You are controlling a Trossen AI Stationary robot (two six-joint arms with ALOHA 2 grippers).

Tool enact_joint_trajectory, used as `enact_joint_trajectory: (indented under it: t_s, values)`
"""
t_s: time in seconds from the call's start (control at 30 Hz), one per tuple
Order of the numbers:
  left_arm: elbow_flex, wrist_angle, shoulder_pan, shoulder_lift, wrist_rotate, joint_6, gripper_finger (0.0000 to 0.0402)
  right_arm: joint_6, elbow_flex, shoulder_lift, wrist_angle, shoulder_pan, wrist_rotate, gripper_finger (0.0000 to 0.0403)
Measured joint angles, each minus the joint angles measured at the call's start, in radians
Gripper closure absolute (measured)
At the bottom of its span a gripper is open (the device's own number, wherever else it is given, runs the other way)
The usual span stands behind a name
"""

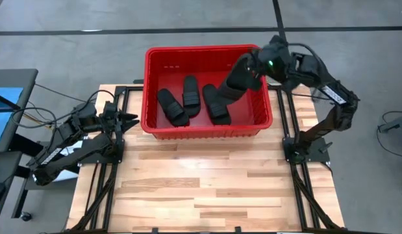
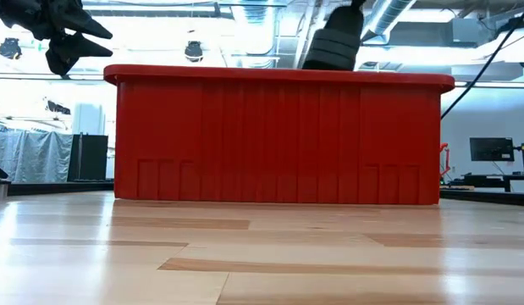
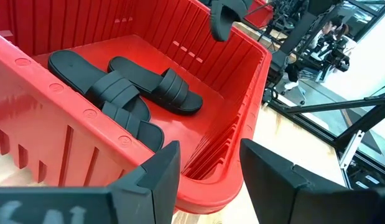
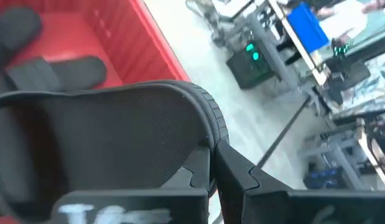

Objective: Pick and place slides into bin
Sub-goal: Put the black slide into the red container

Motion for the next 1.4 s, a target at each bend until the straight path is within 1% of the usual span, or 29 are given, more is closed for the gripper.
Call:
enact_joint_trajectory:
  t_s: [0.1,0.23,0.4,0.5,0.6,0.77,0.87,1.03,1.17,1.27,1.4]
  values:
    - [0.0,0.0,0.0,0.0,0.0,0.0,0.0244,-0.066,0.0,0.026,0.006,-0.095,-0.062,0.0402]
    - [0.0,0.0,0.0,0.0,0.0,0.0,0.0244,-0.139,0.0,0.064,0.029,-0.222,-0.183,0.0402]
    - [0.0,0.0,0.0,0.0,0.0,0.0,0.0244,-0.214,0.0,0.119,0.037,-0.363,-0.306,0.0402]
    - [0.0,0.0,0.0,0.0,0.0,0.0,0.0244,-0.247,0.0,0.16,0.029,-0.43,-0.395,0.0402]
    - [0.0,0.0,0.0,0.0,0.0,0.0,0.0244,-0.28,0.0,0.196,0.022,-0.478,-0.445,0.0402]
    - [0.0,0.0,0.0,0.0,0.0,0.0,0.0244,-0.346,0.002,0.249,0.02,-0.524,-0.556,0.0403]
    - [0.0,0.0,0.0,0.0,0.0,0.0,0.0244,-0.372,0.019,0.28,0.001,-0.548,-0.605,0.0403]
    - [0.0,0.0,0.0,0.0,0.0,0.0,0.0244,-0.399,0.062,0.345,-0.092,-0.572,-0.663,0.0403]
    - [0.0,0.0,0.0,0.0,0.0,0.0,0.0244,-0.405,0.096,0.394,-0.17,-0.586,-0.685,0.0403]
    - [0.0,0.0,0.0,0.0,0.0,0.0,0.0244,-0.422,0.098,0.422,-0.191,-0.596,-0.735,0.0403]
    - [0.0,0.0,0.0,0.0,0.0,0.0,0.0244,-0.442,0.099,0.465,-0.191,-0.6,-0.765,0.0403]
